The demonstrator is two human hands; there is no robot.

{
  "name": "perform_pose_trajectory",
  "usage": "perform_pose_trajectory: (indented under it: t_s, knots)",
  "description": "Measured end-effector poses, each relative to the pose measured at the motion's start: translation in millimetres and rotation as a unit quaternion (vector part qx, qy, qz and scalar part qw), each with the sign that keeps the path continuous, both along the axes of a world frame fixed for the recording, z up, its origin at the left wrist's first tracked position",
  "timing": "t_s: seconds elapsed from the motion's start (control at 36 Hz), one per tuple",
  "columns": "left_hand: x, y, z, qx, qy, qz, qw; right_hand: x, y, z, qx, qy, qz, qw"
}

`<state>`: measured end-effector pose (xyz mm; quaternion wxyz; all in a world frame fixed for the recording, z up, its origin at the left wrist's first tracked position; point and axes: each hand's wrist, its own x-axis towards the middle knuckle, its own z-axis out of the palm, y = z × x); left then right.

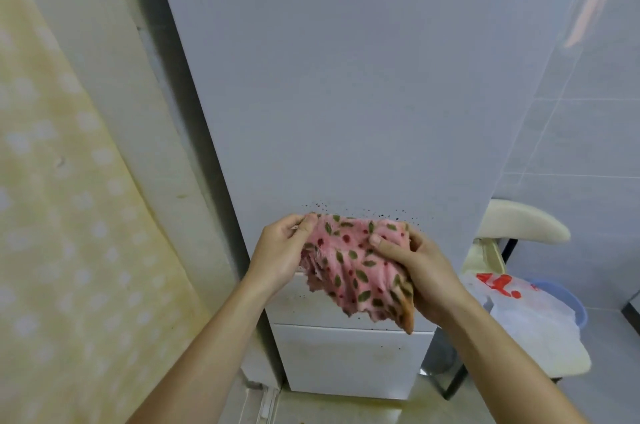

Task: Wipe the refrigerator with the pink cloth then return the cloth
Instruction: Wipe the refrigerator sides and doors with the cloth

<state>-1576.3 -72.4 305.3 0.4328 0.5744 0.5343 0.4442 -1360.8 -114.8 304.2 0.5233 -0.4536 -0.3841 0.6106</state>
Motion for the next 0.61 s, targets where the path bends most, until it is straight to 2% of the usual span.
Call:
perform_pose_trajectory:
  t_s: [0.08, 0.17, 0.22, 0.28, 0.36, 0.44, 0.53, 0.58, 0.61]
  knots:
    - [-19.7, 22.7, -0.5, 0.023, -0.033, 0.062, 0.997, -13.5, 7.4, 7.8, 0.01, 0.084, -0.053, 0.995]
    - [-53.6, 51.8, -0.8, 0.115, 0.016, 0.149, 0.982, -35.2, 14.8, 17.8, 0.067, 0.088, -0.14, 0.984]
    - [-79.8, 72.8, -0.7, 0.202, 0.082, 0.213, 0.952, -52.3, 24.8, 19.2, 0.122, 0.035, -0.214, 0.968]
    - [-106.9, 97.0, -0.5, 0.291, 0.144, 0.272, 0.906, -72.9, 41.1, 18.7, 0.213, -0.03, -0.254, 0.943]
    - [-142.7, 137.1, -4.4, 0.403, 0.19, 0.311, 0.84, -104.9, 79.1, 11.6, 0.345, -0.168, -0.231, 0.894]
    - [-169.0, 171.8, -16.4, 0.486, 0.255, 0.311, 0.776, -128.3, 124.1, -0.6, 0.417, -0.341, -0.213, 0.815]
    - [-183.4, 194.9, -34.9, 0.544, 0.303, 0.295, 0.725, -135.1, 160.2, -26.4, 0.482, -0.475, -0.296, 0.674]
    - [-188.4, 205.6, -45.7, 0.576, 0.315, 0.292, 0.695, -135.1, 175.5, -40.8, 0.503, -0.526, -0.375, 0.574]
    - [-190.6, 210.4, -49.0, 0.589, 0.319, 0.292, 0.683, -135.1, 180.2, -44.9, 0.506, -0.537, -0.403, 0.542]
